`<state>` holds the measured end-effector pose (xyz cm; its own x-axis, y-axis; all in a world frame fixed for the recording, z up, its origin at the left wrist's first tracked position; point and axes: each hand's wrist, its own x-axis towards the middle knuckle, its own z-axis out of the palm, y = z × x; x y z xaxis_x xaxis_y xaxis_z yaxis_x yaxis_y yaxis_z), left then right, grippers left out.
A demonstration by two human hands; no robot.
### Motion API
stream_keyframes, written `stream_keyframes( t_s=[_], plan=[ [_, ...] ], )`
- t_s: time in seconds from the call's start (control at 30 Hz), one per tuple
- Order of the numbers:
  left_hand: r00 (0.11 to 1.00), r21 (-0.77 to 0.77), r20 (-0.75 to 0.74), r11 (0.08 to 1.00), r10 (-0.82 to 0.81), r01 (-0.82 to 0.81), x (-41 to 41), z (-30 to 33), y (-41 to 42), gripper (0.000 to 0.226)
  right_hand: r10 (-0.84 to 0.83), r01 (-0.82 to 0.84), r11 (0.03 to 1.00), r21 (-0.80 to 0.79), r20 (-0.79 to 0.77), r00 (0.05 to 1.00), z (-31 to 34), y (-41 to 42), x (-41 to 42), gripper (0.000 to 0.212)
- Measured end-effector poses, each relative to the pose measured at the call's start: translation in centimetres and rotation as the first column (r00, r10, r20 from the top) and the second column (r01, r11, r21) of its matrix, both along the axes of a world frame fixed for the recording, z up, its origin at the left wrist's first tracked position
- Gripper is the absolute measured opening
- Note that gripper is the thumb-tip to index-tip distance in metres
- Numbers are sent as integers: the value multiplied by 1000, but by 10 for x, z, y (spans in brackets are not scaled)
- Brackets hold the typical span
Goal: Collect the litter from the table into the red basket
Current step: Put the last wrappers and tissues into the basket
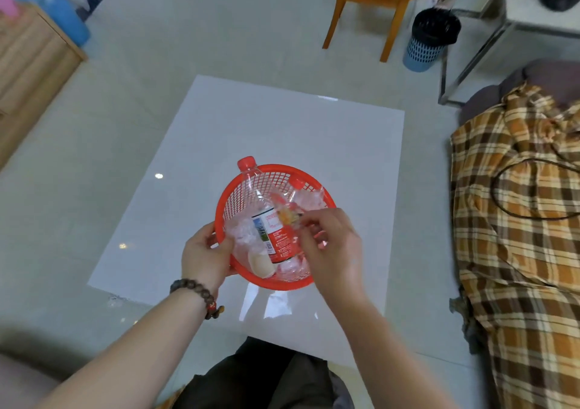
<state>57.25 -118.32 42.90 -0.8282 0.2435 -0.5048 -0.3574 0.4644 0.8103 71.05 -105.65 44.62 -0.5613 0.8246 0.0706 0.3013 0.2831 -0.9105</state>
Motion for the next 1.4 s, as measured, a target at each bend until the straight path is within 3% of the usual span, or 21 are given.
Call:
stream_keyframes(
  t_s=[0.23, 0.33, 0.43, 0.53, 0.73, 0.8, 1.0, 1.17, 1.27, 1.4],
  plan=[
    [997, 63, -31, 995, -70, 72, 11, 20, 5, 12, 90, -181, 933, 311, 285, 954, 8, -33, -28, 13],
    [998, 79, -19, 995, -57, 58, 9, 25, 6, 7, 181, -363, 853, 375, 440, 880, 8, -38, -28, 26],
    [996, 82, -50, 994, -73, 76, 5, 27, 6, 11, 342, -545, 806, 230, 571, 746, 8, -44, -24, 40],
    [992, 84, -86, 992, -92, 99, 4, 28, 5, 14, 472, -566, 823, 33, 514, 716, 13, -56, -25, 51],
    [981, 70, -135, 987, -137, 148, 4, 28, 5, 18, 504, -619, 784, -43, 625, 596, 34, -60, -43, 40],
    [984, 90, -124, 986, -131, 143, -1, 27, 3, 16, 448, -602, 799, 16, 652, 612, 40, -61, -41, 42],
    [991, 176, -50, 976, -124, 131, -16, 27, 1, 9, 295, -452, 866, 211, 514, 806, 64, -63, -16, 47],
    [983, 239, 40, 957, -180, 166, -22, 25, 3, 6, -28, -93, 947, 307, 368, 929, 60, -33, 20, 40],
    [965, 241, 56, 941, -258, 237, -18, 22, 7, 9, -187, 85, 962, 260, 402, 896, 43, -12, 46, 49],
    [925, 225, 88, 912, -370, 344, -5, 19, 17, 18, -257, 266, 963, 45, 445, 858, 18, -2, 76, 59]
  ],
)
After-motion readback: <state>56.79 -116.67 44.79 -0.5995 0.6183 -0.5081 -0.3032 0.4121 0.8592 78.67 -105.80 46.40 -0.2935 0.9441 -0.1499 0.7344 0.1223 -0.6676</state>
